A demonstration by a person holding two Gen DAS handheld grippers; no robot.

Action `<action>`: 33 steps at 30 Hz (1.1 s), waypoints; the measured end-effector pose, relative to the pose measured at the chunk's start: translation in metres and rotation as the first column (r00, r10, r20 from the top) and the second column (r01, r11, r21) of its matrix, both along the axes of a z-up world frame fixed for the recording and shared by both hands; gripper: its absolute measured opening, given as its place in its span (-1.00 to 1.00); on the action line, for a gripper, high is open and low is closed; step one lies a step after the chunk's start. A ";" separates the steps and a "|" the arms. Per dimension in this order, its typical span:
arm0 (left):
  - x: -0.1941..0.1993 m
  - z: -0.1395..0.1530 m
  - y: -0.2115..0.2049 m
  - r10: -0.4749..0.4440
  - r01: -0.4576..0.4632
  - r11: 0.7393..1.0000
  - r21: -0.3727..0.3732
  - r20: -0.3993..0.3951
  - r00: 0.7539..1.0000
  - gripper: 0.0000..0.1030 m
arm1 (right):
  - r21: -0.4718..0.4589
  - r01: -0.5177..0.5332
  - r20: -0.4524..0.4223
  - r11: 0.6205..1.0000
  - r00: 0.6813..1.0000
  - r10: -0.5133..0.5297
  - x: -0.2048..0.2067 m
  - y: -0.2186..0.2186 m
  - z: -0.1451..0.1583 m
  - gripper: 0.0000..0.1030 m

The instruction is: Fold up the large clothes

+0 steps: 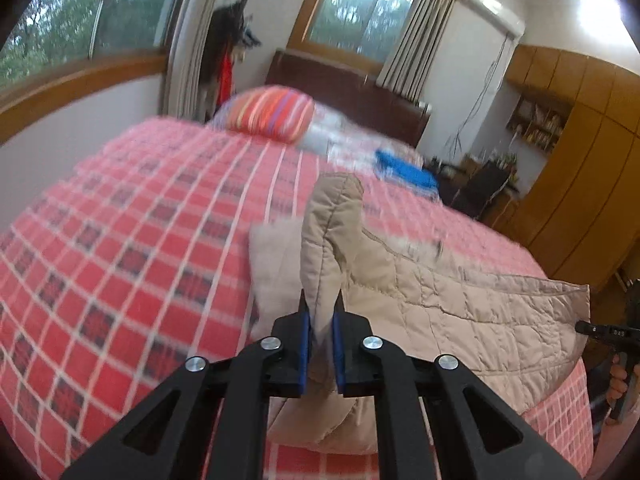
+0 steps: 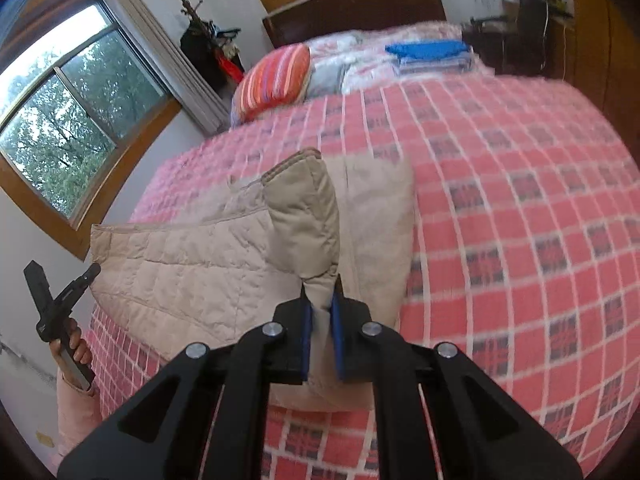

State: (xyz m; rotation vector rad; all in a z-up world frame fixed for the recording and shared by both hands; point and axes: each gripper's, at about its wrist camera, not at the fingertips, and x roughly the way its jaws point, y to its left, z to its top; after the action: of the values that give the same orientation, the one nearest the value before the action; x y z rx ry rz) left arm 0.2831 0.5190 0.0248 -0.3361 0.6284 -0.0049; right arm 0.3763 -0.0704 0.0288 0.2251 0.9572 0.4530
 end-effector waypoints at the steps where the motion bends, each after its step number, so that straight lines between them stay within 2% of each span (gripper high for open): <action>1: 0.009 0.007 0.000 0.012 -0.012 1.000 0.005 0.014 1.000 -0.82 | 0.000 0.010 0.006 1.000 1.000 -0.010 0.007 0.001 0.006 -0.85; 4: 0.038 0.018 0.000 0.045 -0.046 0.998 0.030 0.048 0.998 -0.82 | 0.006 0.042 0.015 0.999 0.999 -0.042 0.034 0.004 0.017 -0.85; 8: 0.071 0.013 0.001 0.080 -0.082 0.996 0.036 0.047 0.996 -0.81 | 0.016 0.082 -0.005 0.996 0.997 -0.082 0.077 0.005 0.014 -0.85; 15: 0.134 -0.034 0.009 0.107 -0.104 0.994 0.027 -0.098 0.989 -0.81 | 0.009 0.110 -0.082 0.994 0.991 -0.109 0.133 0.016 -0.022 -0.85; 18: 0.156 -0.059 0.010 0.111 -0.105 0.993 0.045 -0.191 0.975 -0.81 | -0.008 0.119 -0.116 0.993 0.986 -0.119 0.146 0.022 -0.042 -0.85; 23: 0.175 -0.091 0.011 0.116 -0.104 0.993 0.057 -0.287 0.951 -0.79 | -0.070 0.145 -0.176 0.987 0.972 -0.155 0.167 0.028 -0.078 -0.85; 27: 0.179 -0.108 0.011 0.113 -0.092 0.992 0.081 -0.311 0.944 -0.76 | -0.072 0.160 -0.215 0.985 0.961 -0.172 0.174 0.025 -0.099 -0.85; 30: 0.181 -0.115 0.011 0.118 -0.095 0.992 0.084 -0.331 0.936 -0.67 | -0.081 0.164 -0.240 0.983 0.954 -0.179 0.176 0.026 -0.111 -0.83; 32: 0.183 -0.115 0.013 0.124 -0.100 0.991 0.090 -0.338 0.933 -0.60 | -0.106 0.157 -0.250 0.982 0.951 -0.179 0.174 0.030 -0.117 -0.77; 33: 0.180 -0.113 0.014 0.136 -0.108 0.989 0.099 -0.341 0.930 -0.50 | -0.121 0.149 -0.249 0.981 0.953 -0.176 0.173 0.031 -0.117 -0.70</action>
State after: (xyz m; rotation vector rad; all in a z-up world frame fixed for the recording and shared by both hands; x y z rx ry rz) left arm 0.4634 0.5325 -0.0881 -0.3014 0.9551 0.2024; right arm 0.5490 -0.0390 -0.0883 0.2740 1.2036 0.2252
